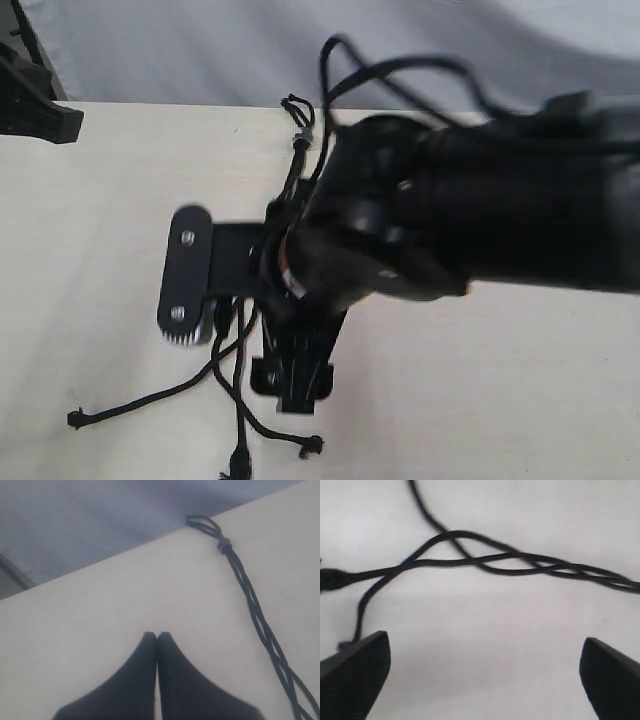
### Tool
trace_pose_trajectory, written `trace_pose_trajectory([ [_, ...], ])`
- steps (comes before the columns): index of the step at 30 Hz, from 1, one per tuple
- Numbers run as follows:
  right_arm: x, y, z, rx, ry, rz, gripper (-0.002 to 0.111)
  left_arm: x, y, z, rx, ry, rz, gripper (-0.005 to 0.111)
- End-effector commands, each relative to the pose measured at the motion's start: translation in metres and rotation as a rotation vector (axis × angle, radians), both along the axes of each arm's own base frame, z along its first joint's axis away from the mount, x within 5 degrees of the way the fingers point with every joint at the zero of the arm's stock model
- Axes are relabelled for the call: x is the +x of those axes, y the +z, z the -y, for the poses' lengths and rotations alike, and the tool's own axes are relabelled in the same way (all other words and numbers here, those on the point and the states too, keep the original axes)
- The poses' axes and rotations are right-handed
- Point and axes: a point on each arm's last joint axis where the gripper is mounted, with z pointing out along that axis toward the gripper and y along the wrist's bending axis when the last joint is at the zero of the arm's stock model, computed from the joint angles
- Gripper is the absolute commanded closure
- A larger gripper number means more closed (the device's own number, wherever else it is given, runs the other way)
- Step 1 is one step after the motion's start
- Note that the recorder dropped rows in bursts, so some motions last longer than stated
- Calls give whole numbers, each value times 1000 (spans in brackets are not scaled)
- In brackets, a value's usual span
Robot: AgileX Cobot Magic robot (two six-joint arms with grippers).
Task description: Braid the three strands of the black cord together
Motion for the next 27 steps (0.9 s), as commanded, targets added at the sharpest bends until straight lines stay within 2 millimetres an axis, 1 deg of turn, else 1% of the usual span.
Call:
trace_pose_trajectory([
  [1,-6,72,32,207,-189,228,13,-1,1,-1,-3,2,9,106],
  [4,-13,106,51,330,-288,327,13,-1,1,-1,-8,4,9,106],
  [7,-23,129,69,423,-363,381,13,-1,1,-1,-8,4,9,106],
  [10,-31,148,85,500,-409,432,13,-1,1,-1,-8,4,9,106],
  [11,-37,160,95,551,-426,466,13,-1,1,-1,-8,4,9,106],
  [13,-45,173,107,593,-436,514,13,-1,1,-1,-8,4,9,106],
  [15,-51,181,116,624,-437,532,13,-1,1,-1,-8,4,9,106],
  [18,-56,186,121,649,-437,543,13,-1,1,-1,-8,4,9,106],
  [27,-57,185,121,671,-452,519,13,-1,1,-1,-8,4,9,106],
])
